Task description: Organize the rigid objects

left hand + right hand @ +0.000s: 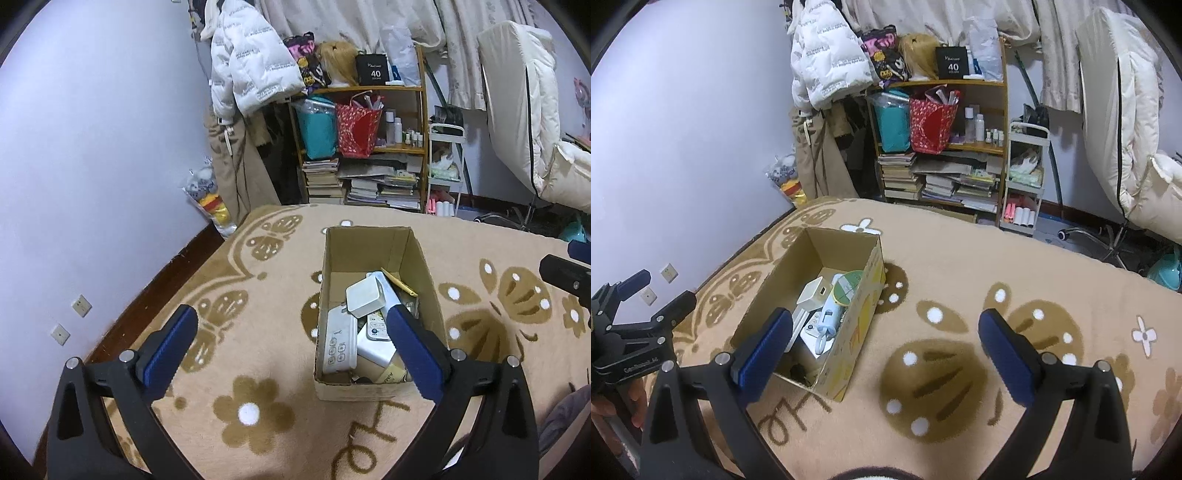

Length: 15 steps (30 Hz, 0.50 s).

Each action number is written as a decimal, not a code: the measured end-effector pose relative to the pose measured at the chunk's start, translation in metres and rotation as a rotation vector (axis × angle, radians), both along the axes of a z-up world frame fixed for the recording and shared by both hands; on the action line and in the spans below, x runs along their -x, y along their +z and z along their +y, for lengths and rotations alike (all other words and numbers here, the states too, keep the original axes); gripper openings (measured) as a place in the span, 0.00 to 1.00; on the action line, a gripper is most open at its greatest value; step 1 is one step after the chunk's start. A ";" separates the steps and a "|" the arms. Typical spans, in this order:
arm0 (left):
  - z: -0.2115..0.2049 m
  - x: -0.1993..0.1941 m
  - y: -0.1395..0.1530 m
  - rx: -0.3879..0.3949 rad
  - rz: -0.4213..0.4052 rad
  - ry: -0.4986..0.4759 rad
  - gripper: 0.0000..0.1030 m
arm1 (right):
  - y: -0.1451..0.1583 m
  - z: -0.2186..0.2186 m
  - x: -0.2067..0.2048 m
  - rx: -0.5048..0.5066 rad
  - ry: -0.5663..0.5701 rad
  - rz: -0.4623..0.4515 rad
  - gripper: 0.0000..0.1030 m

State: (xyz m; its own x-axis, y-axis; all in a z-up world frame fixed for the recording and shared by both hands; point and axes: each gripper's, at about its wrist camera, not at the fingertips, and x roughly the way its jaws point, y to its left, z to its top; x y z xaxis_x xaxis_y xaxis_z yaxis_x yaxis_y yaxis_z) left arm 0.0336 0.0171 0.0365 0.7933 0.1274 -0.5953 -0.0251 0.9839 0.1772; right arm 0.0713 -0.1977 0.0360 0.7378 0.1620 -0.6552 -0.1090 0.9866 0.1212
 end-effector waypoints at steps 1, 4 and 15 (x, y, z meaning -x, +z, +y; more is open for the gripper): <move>0.000 0.003 0.002 0.008 -0.004 -0.001 0.98 | 0.002 -0.001 0.005 0.003 0.000 -0.007 1.00; 0.003 0.013 0.010 0.053 -0.015 -0.002 0.98 | 0.009 -0.001 0.017 -0.002 0.001 -0.028 1.00; 0.004 0.052 0.029 0.065 -0.115 0.010 0.99 | 0.025 0.000 0.058 -0.024 0.009 -0.124 1.00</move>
